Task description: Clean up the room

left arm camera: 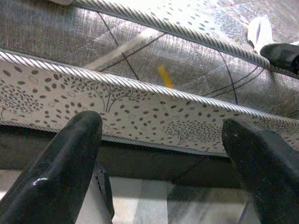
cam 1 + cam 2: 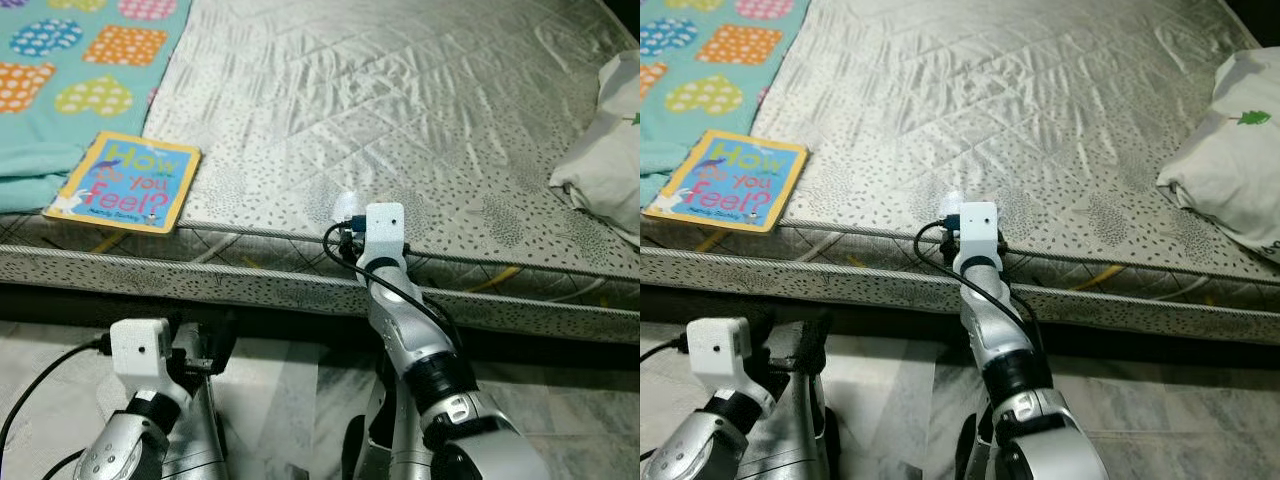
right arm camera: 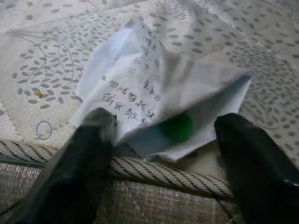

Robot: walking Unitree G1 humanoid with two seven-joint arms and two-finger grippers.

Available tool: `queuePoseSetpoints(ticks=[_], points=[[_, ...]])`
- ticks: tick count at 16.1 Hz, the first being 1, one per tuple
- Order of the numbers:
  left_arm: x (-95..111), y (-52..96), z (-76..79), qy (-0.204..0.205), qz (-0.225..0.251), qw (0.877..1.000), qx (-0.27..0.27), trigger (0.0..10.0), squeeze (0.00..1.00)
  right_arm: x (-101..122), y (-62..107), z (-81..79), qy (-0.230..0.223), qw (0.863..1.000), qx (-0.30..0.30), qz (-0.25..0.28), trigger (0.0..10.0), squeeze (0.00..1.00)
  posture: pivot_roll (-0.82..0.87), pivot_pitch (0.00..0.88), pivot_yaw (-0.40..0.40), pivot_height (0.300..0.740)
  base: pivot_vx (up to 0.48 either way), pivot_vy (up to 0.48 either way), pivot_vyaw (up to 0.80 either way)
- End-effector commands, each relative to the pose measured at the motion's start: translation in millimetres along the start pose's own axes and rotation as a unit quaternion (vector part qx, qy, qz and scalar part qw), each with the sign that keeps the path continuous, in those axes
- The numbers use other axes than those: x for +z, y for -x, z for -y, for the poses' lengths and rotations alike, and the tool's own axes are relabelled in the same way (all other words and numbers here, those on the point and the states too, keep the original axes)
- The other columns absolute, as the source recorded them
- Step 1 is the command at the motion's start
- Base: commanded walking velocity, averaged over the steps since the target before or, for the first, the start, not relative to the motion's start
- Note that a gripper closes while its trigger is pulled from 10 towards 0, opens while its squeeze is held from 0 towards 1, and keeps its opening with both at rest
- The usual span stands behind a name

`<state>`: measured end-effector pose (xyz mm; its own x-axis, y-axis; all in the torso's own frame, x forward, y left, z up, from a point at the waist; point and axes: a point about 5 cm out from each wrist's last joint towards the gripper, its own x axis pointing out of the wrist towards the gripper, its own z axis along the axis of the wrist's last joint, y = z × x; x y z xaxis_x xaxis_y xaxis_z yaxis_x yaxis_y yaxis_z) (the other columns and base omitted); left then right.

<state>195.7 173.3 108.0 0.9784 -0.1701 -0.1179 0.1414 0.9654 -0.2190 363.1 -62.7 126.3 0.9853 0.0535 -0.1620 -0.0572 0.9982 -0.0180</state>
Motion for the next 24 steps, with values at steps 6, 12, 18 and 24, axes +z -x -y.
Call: queuePoseSetpoints(ticks=[6,12,18,24], points=[[0.4,3.3,4.2,0.001,-0.004,1.0,0.001,10.0,0.0,-10.4,-3.1,5.8,-0.011,0.999,-0.021,-0.021,0.0,0.0,0.18,0.255,-0.138,0.463,0.0,0.0,0.0],[2.8,-3.7,5.8,-0.002,0.001,1.0,-0.004,10.0,0.0,-14.1,-3.7,15.0,-0.023,0.999,-0.031,-0.016,0.0,0.0,0.17,0.239,-0.136,0.463,0.0,0.0,0.0],[7.5,-17.8,4.3,-0.007,0.018,1.0,-0.006,10.0,0.0,-10.2,-6.3,25.7,-0.029,0.999,-0.035,0.004,0.0,0.0,0.16,0.187,-0.133,0.463,0.0,0.0,0.0],[13.0,-34.3,-2.3,-0.008,0.041,0.999,0.004,10.0,0.0,-5.2,-6.1,37.3,-0.039,0.998,-0.025,0.033,0.0,0.0,0.12,0.127,-0.135,0.463,0.0,0.0,0.0]])
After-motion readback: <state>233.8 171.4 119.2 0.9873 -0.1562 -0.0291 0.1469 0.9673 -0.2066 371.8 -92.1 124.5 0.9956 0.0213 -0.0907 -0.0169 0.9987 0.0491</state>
